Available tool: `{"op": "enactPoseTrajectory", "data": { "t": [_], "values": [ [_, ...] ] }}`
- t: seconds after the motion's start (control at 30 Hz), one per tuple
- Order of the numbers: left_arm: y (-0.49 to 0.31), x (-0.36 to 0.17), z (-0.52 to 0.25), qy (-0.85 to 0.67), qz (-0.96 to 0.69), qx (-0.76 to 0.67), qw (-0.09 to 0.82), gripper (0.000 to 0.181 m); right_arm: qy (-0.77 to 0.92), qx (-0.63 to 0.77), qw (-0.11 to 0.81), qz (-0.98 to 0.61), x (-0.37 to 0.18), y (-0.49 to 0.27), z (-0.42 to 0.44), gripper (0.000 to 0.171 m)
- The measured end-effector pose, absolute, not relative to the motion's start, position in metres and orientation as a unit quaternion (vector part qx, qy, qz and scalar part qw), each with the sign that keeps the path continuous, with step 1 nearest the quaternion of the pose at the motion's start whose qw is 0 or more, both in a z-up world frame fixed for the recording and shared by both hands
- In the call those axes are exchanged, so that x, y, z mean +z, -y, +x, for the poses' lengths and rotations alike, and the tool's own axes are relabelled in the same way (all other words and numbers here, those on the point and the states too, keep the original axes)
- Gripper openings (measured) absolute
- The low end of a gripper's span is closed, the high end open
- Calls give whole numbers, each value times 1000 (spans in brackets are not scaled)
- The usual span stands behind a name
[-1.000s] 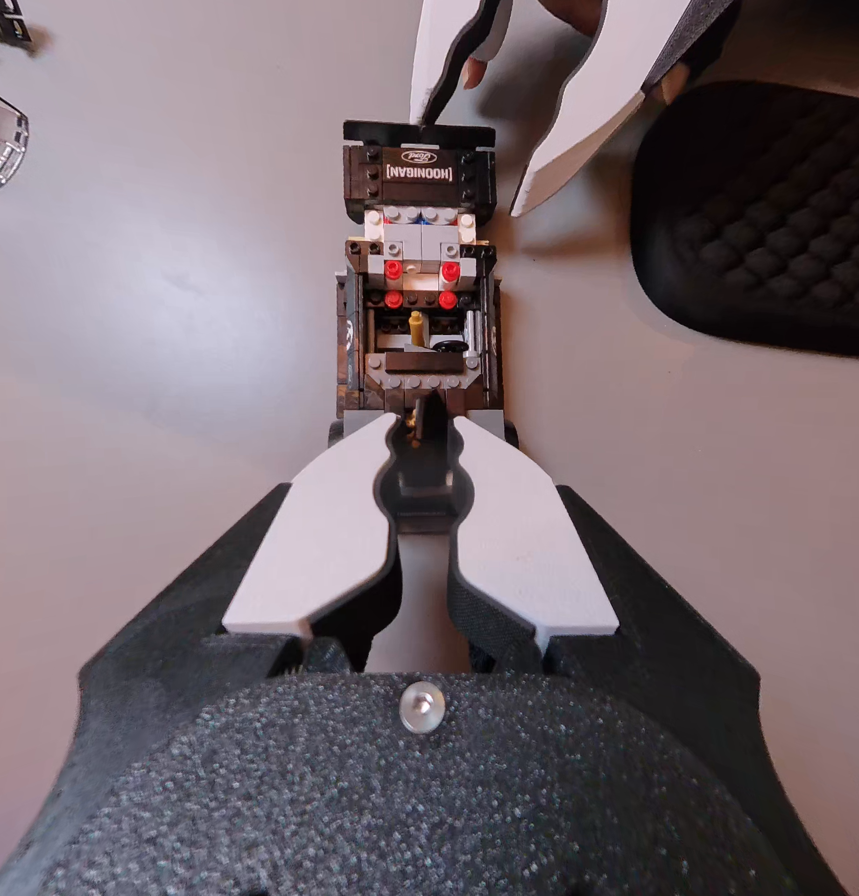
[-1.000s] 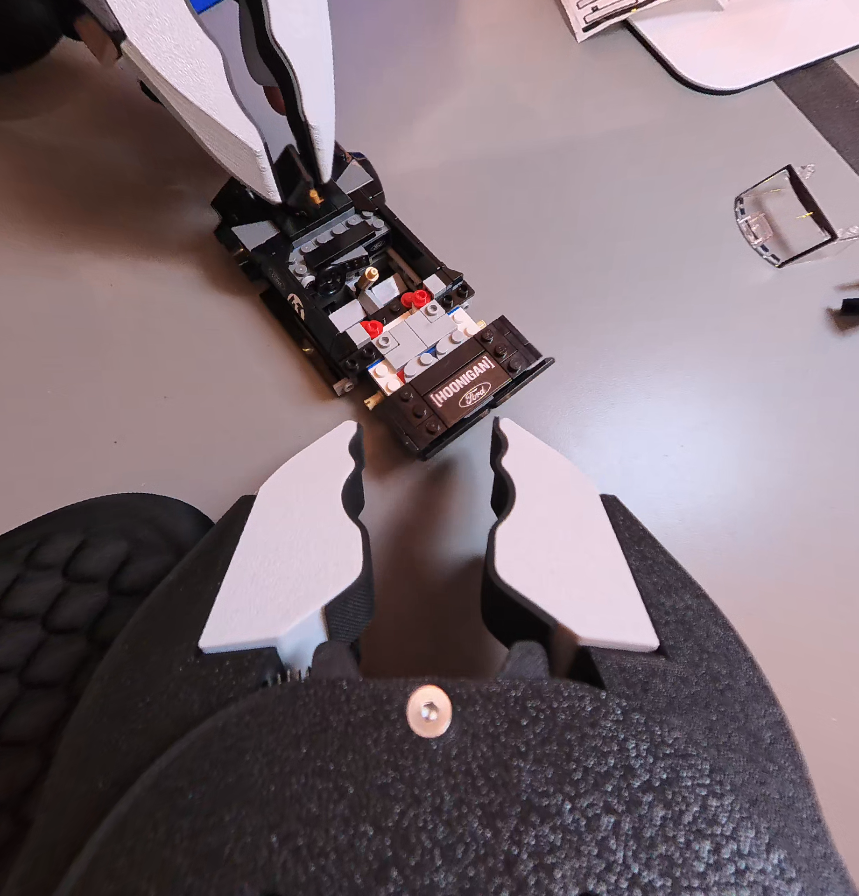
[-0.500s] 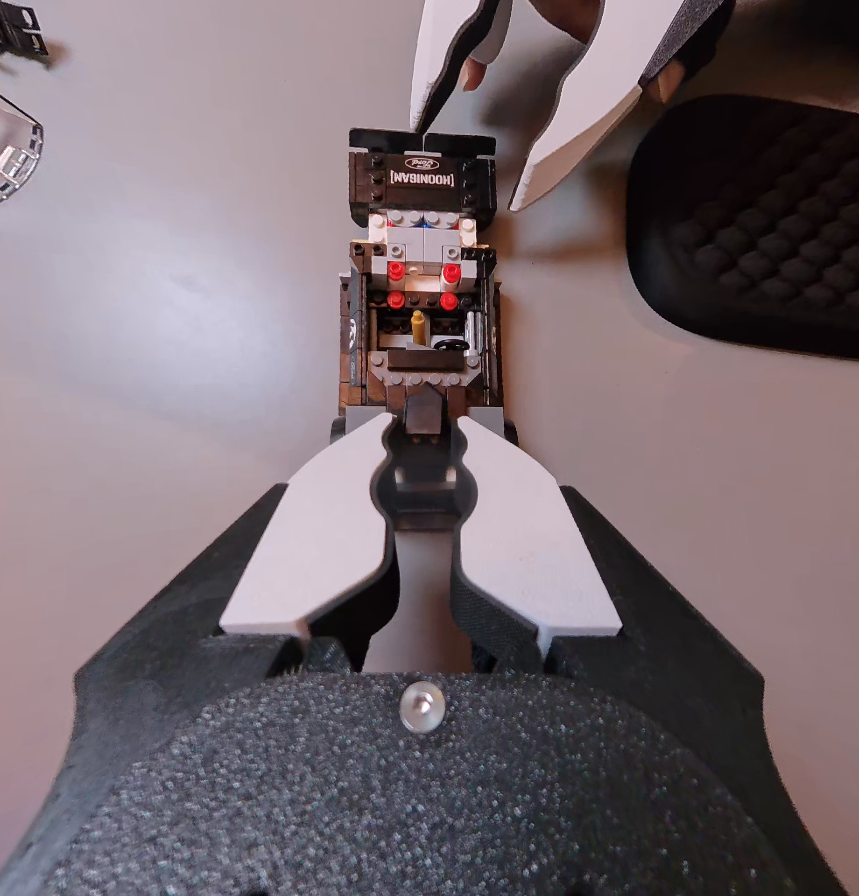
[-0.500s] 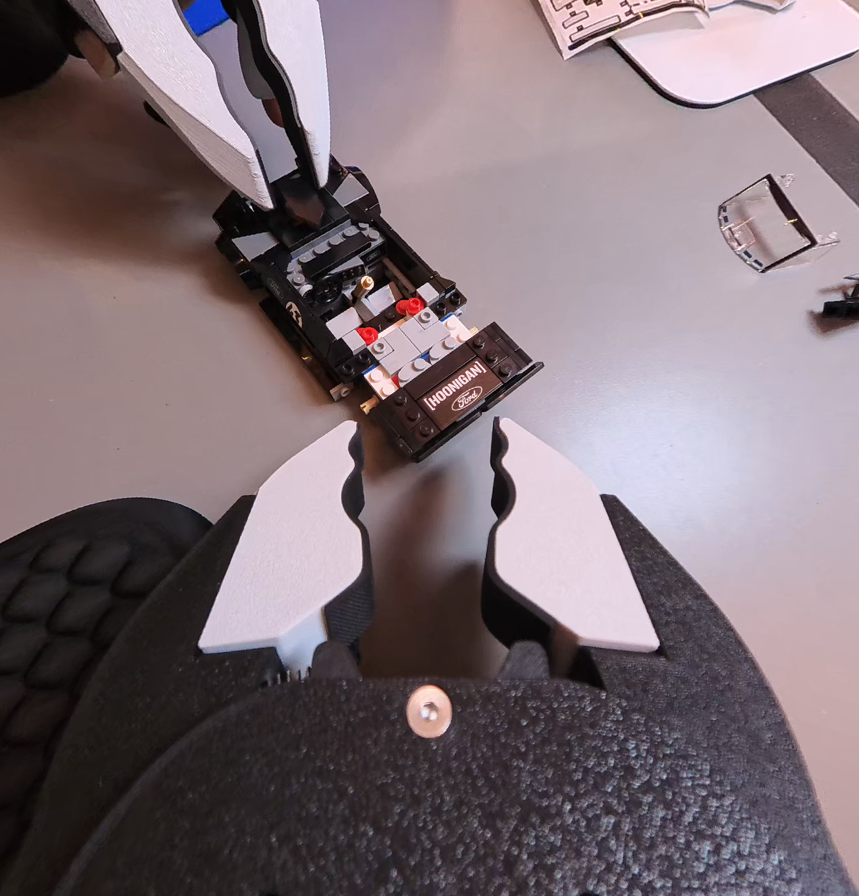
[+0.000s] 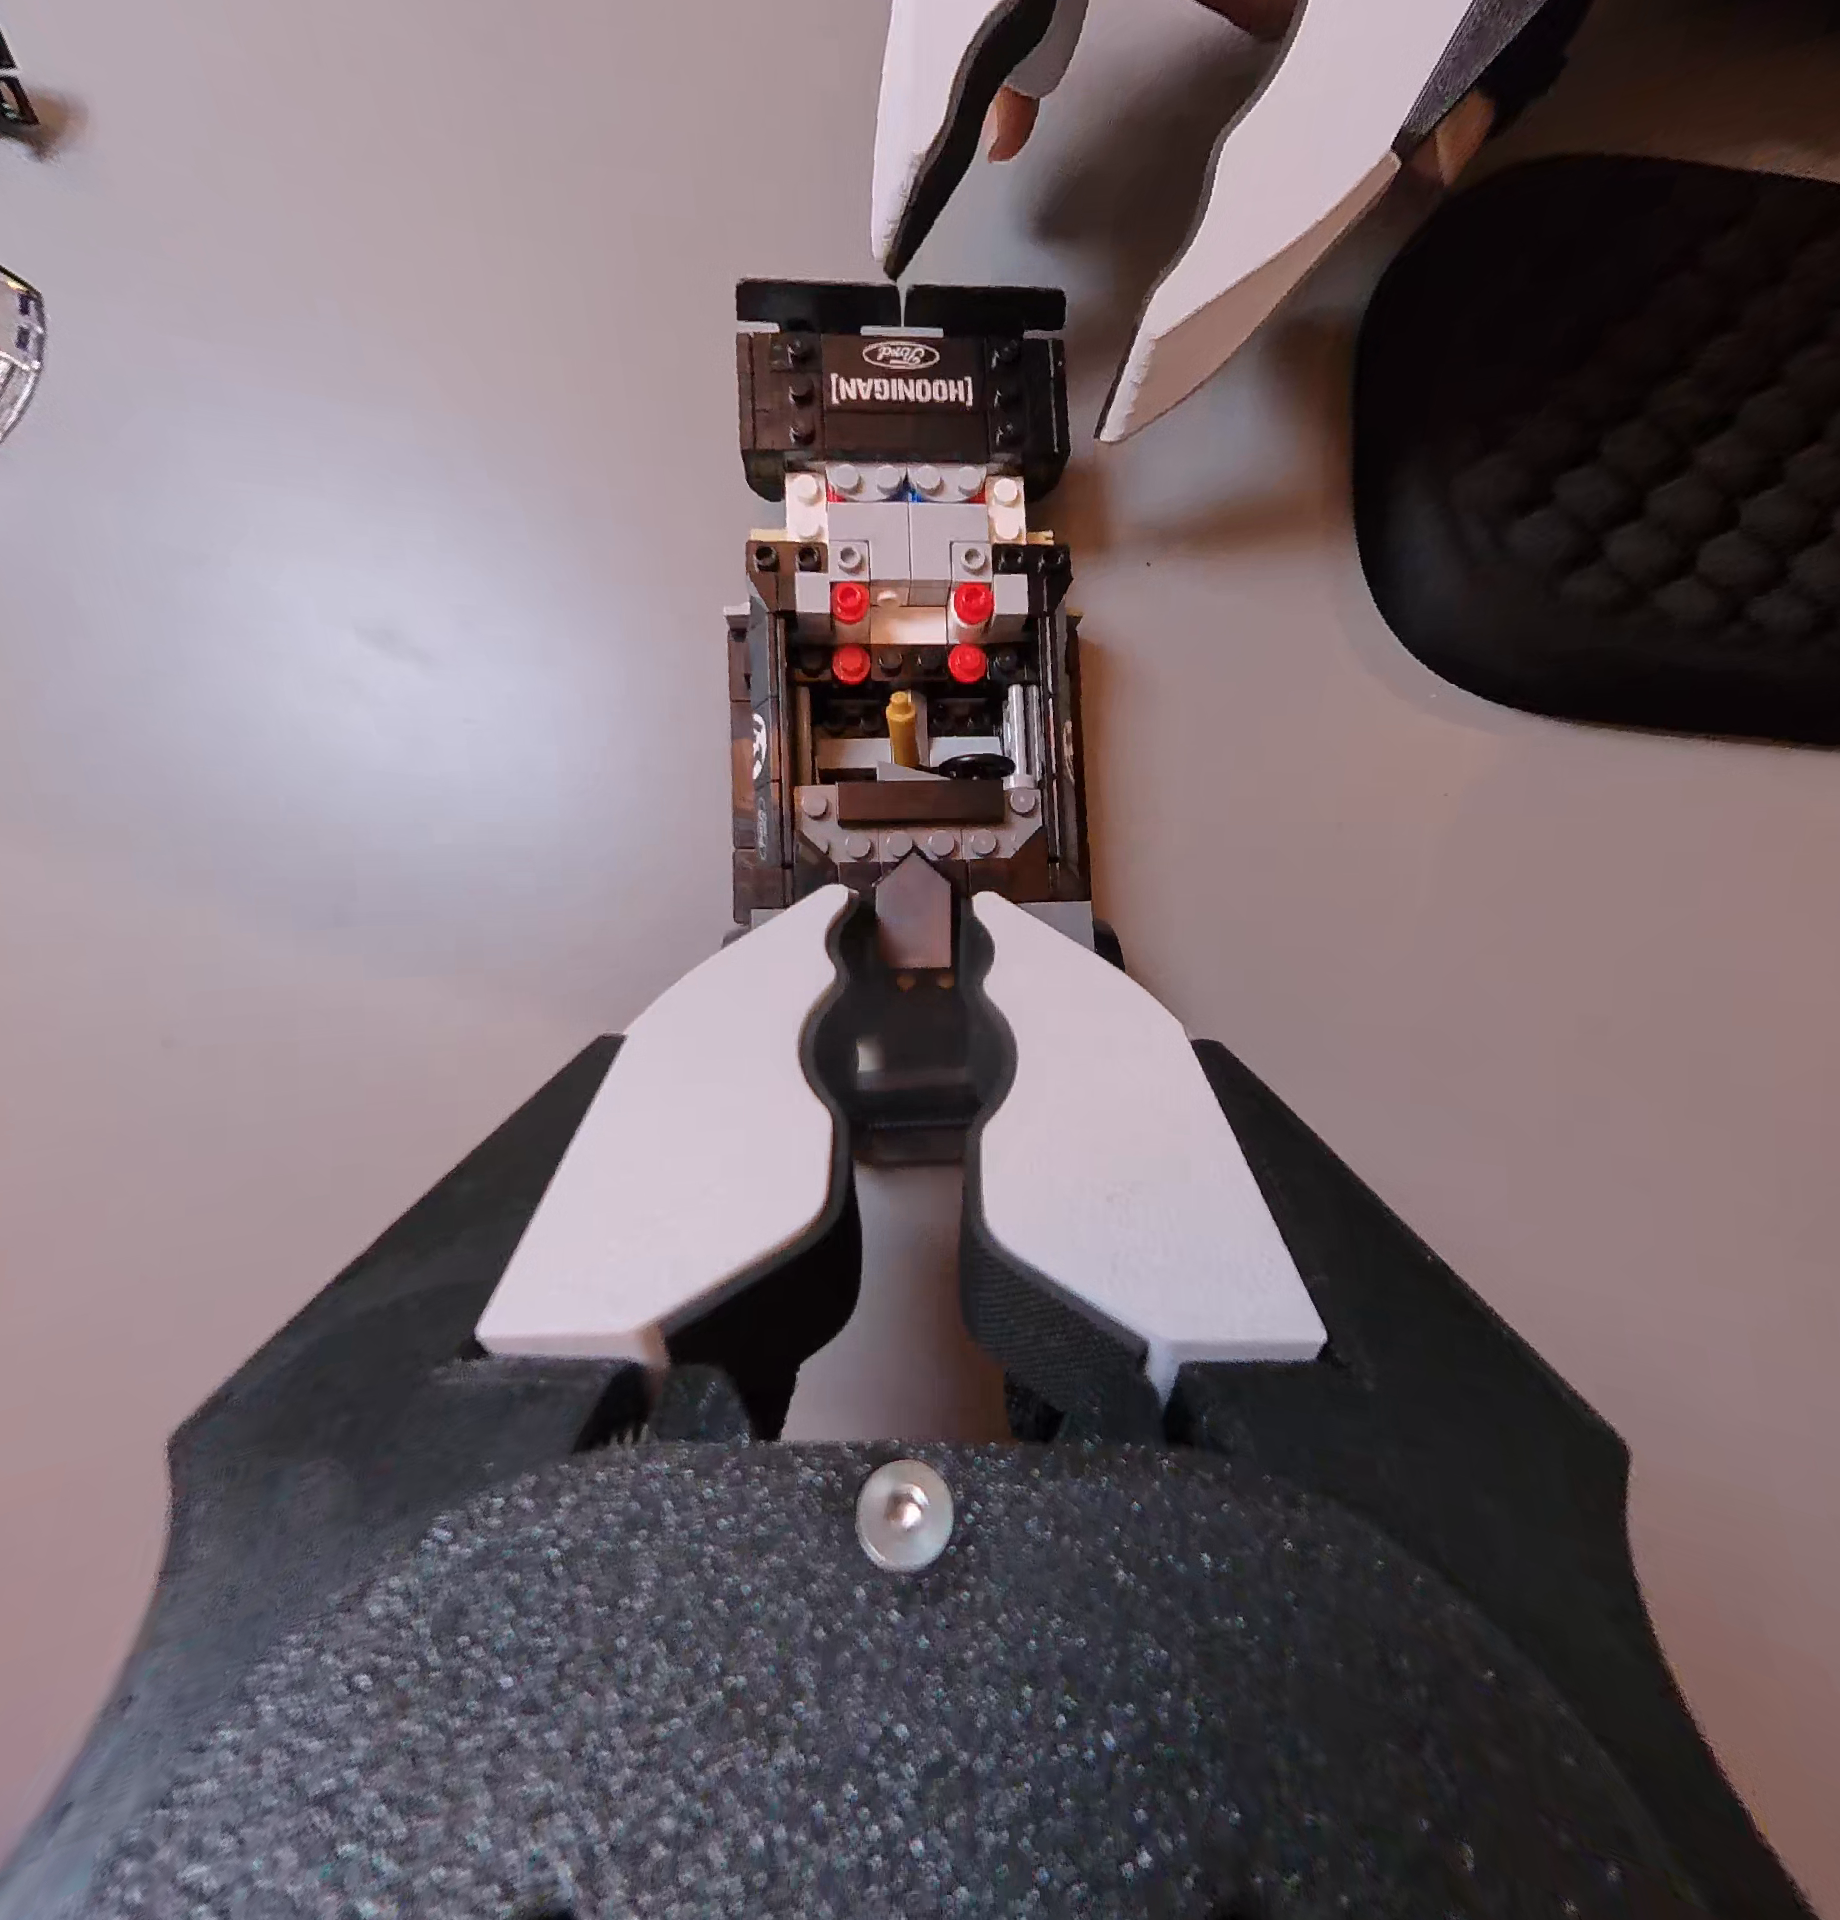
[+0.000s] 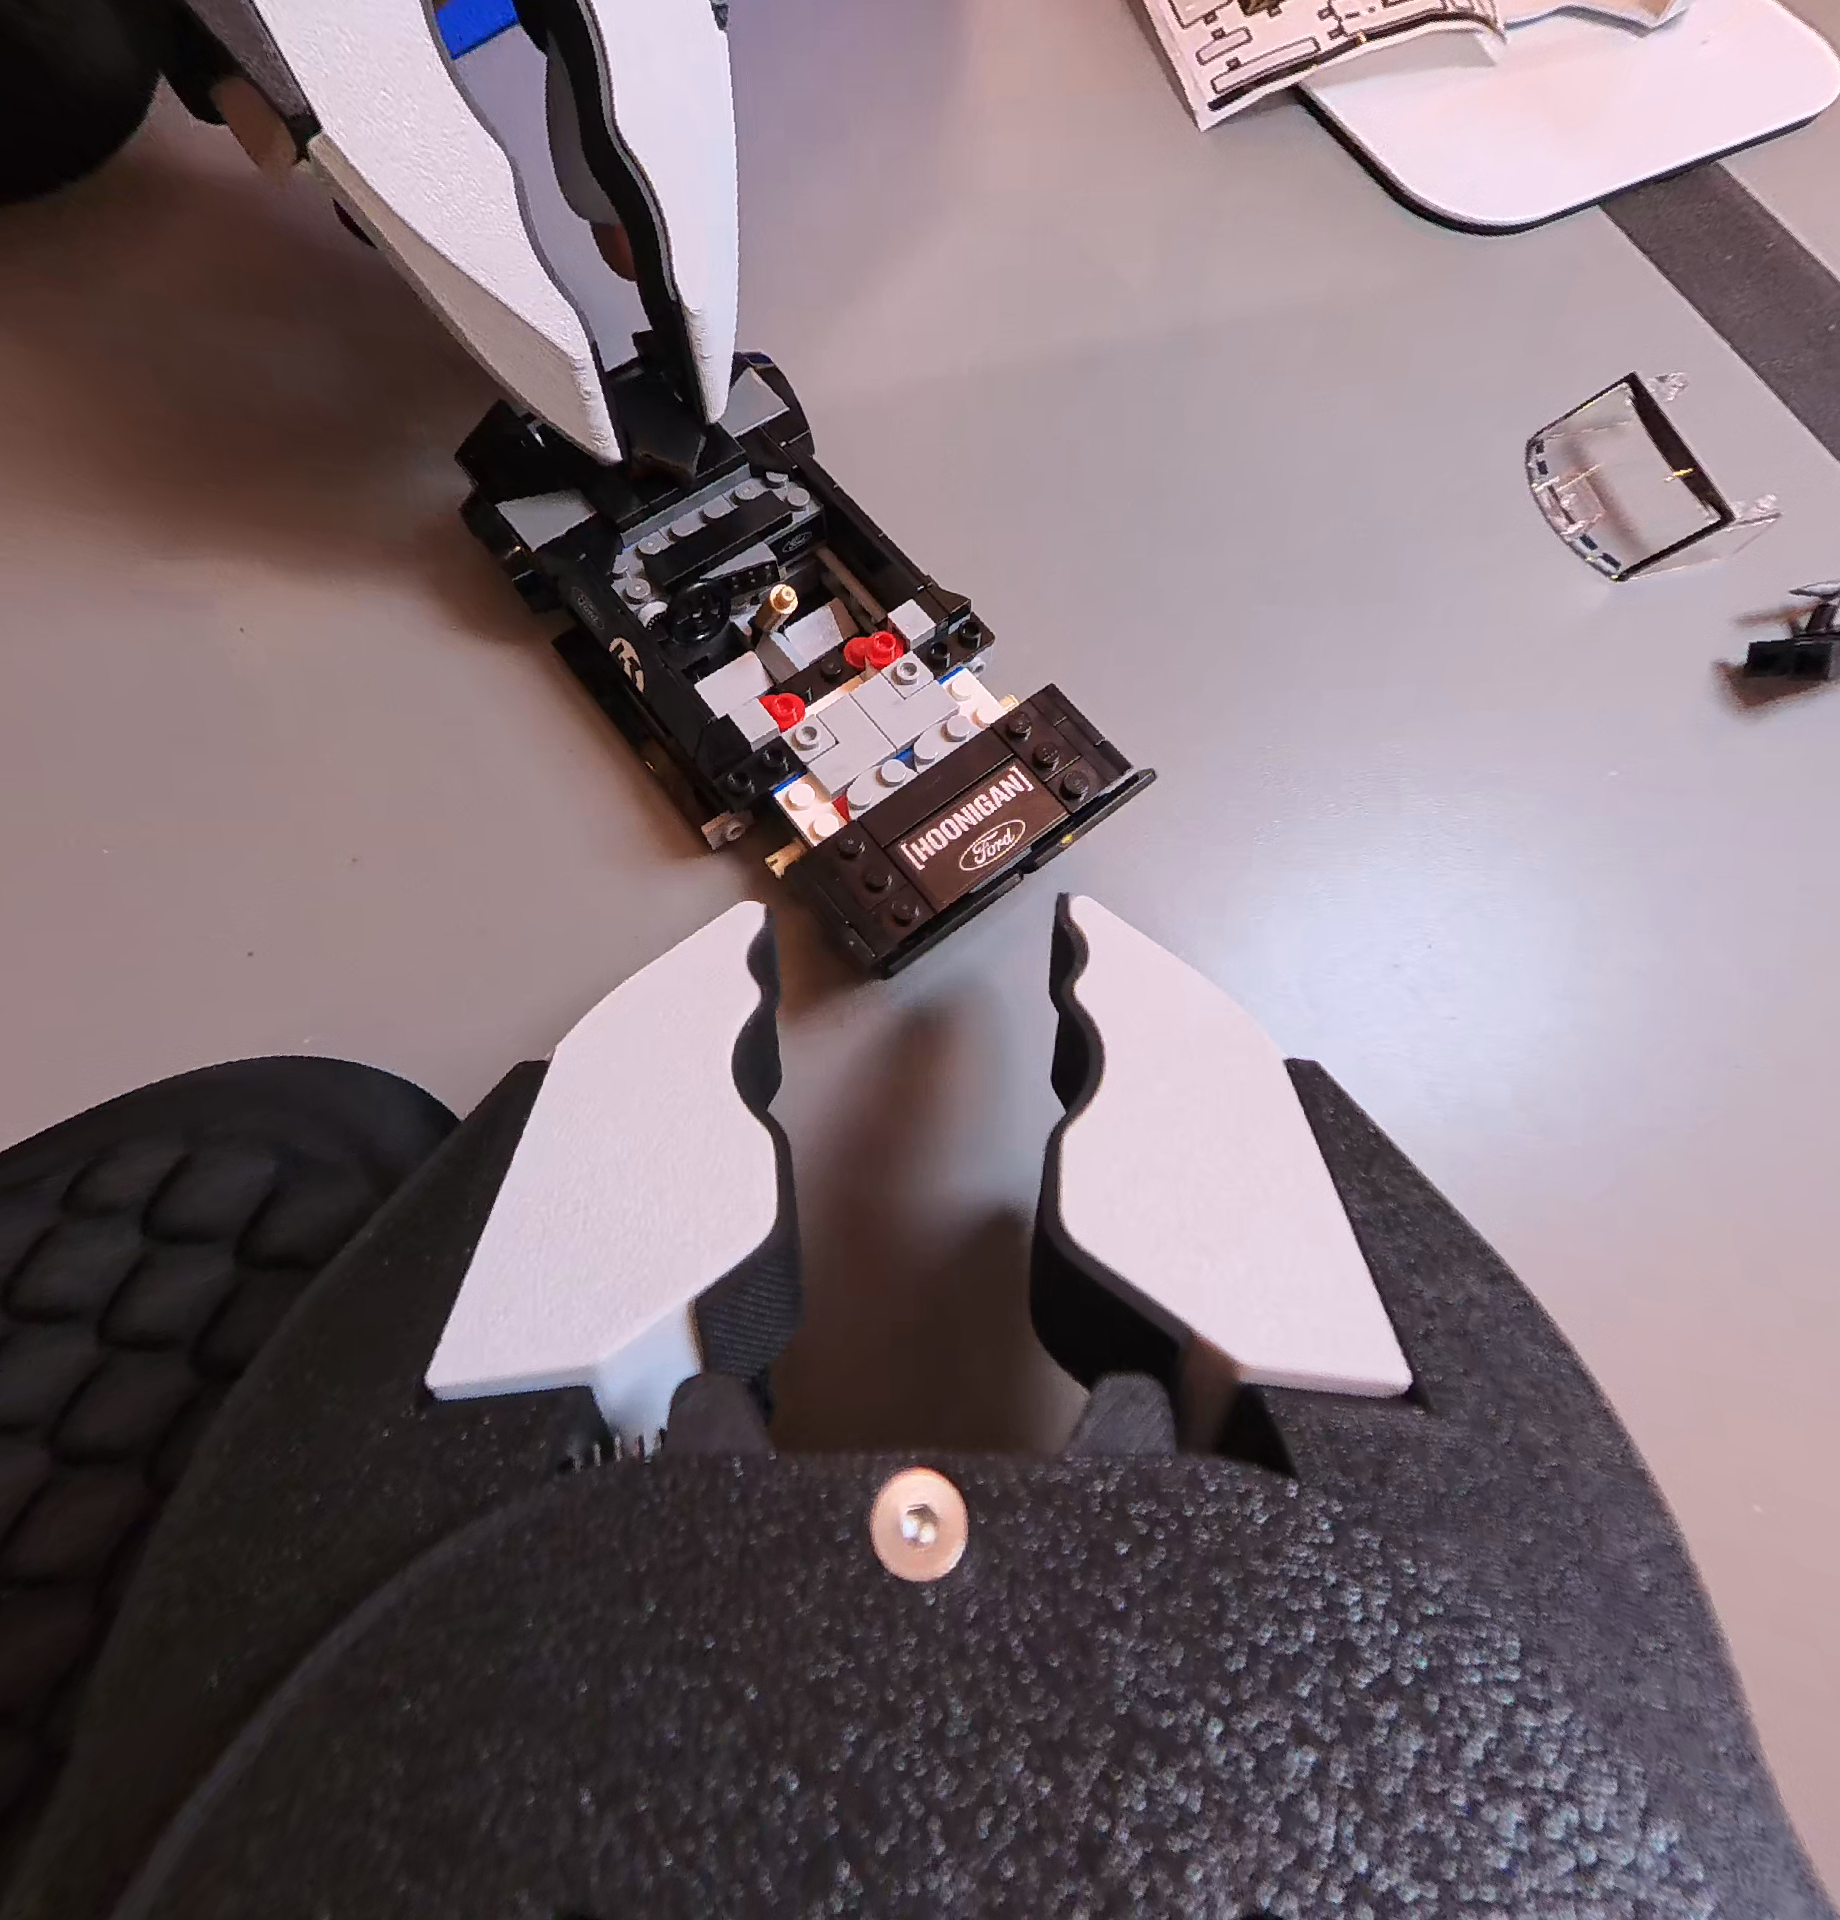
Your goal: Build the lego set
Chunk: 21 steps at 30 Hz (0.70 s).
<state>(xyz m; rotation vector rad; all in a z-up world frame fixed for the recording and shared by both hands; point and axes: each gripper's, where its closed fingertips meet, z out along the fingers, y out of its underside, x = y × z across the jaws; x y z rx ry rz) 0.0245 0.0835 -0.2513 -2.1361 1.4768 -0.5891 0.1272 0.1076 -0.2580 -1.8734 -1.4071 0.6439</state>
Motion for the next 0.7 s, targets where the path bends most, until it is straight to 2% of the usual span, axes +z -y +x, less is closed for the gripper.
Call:
{"op": "enactPoseTrajectory", "data": {
  "t": [0.7],
  "values": [
    [-79,-252,19,-528,-771,-233,269,16,544,244,349,-723,-260,-108,128,50]
  ]
}}
